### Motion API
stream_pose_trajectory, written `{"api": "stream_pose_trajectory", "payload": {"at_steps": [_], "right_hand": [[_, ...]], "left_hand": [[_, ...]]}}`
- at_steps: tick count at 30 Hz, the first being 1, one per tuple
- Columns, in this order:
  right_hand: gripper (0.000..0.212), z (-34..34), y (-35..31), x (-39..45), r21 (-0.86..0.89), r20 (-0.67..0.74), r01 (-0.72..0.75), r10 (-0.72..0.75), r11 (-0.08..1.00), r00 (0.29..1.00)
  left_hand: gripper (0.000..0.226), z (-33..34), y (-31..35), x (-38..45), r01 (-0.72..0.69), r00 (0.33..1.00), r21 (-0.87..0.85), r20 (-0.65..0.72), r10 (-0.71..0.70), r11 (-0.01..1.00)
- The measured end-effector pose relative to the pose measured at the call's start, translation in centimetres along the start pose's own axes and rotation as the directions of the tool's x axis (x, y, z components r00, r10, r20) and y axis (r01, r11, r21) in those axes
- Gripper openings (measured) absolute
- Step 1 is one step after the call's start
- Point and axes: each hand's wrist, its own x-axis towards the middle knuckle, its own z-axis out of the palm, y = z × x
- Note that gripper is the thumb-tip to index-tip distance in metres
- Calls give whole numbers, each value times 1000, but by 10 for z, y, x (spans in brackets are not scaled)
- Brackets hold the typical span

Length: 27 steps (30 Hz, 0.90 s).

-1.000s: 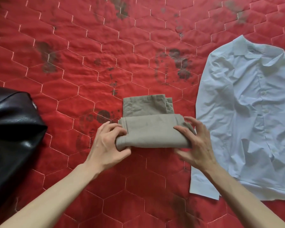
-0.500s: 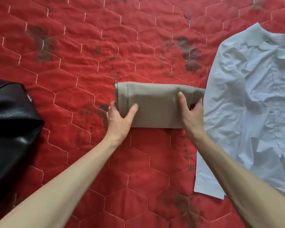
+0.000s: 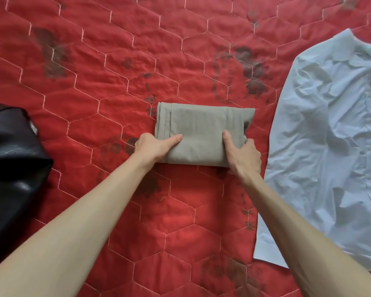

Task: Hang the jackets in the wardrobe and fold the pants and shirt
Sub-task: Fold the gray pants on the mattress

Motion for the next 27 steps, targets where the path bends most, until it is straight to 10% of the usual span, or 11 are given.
{"api": "stream_pose_trajectory", "payload": {"at_steps": [7, 27], "right_hand": [[93, -21, 20, 23, 368, 348, -29, -109, 929, 931], [72, -168, -35, -103, 590, 204, 198, -381, 783, 902]], "left_hand": [[85, 1, -17, 1, 111, 978, -357, 206, -38, 927], [68, -90, 14, -177, -95, 840, -527, 413, 352, 844]]}}
